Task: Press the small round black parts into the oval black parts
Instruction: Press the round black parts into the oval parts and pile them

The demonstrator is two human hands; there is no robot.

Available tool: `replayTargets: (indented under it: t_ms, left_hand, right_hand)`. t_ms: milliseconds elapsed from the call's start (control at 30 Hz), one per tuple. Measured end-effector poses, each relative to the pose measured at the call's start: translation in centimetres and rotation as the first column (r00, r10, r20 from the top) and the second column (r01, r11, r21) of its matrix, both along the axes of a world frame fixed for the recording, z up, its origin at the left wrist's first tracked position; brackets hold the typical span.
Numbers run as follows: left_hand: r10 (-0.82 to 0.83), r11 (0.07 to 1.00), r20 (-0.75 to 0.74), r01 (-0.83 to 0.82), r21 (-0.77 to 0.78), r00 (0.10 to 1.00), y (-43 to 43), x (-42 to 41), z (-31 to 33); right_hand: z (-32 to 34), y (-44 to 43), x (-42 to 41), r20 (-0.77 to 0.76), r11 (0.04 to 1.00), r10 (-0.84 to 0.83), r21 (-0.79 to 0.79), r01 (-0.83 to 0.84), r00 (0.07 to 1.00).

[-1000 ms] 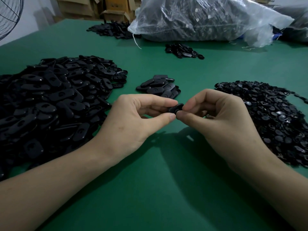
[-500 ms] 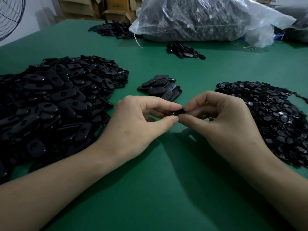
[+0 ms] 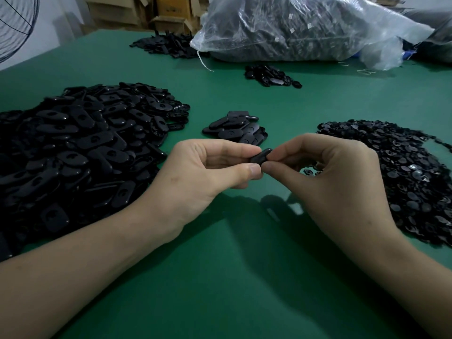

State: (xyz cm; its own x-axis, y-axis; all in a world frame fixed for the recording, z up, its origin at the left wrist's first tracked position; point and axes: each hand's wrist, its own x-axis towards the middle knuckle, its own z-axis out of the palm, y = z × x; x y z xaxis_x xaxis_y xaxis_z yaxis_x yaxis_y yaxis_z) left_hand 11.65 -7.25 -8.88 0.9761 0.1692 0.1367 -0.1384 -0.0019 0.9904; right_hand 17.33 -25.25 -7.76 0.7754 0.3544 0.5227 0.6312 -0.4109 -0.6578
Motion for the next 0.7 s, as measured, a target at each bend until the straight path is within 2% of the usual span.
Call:
replayTargets:
  t_ms: [367, 533, 633, 700]
  left_hand:
    - [-0.042, 0.988, -0.073, 0.031, -0.149, 0.996, 0.46, 0.28, 0.46]
    - [-0.021, 0.989, -0.068, 0.011, -0.145, 0.997, 0.37, 0.46, 0.32]
    - [0.003, 0.995, -0.033, -0.006, -0.097, 0.999, 0.17, 0.52, 0.08]
    - [0.035, 0.997, 0.013, -0.034, -0.074, 0.999, -0.03, 0.57, -0.06]
  right_hand:
    - [0.03, 0.2, -0.4, 0.136, 0.999, 0.023, -0.035, -0.018, 0.99]
    - [-0.12, 0.18, -0.25, 0.176, 0.996, 0.057, -0.074, -0.045, 0.983]
    - [-0.25, 0.14, -0.1, 0.088, 0.995, 0.093, -0.049, -0.089, 0.992]
    - [-0.34, 0.18, 0.07, -0.089, 0.987, 0.148, 0.082, -0.141, 0.985]
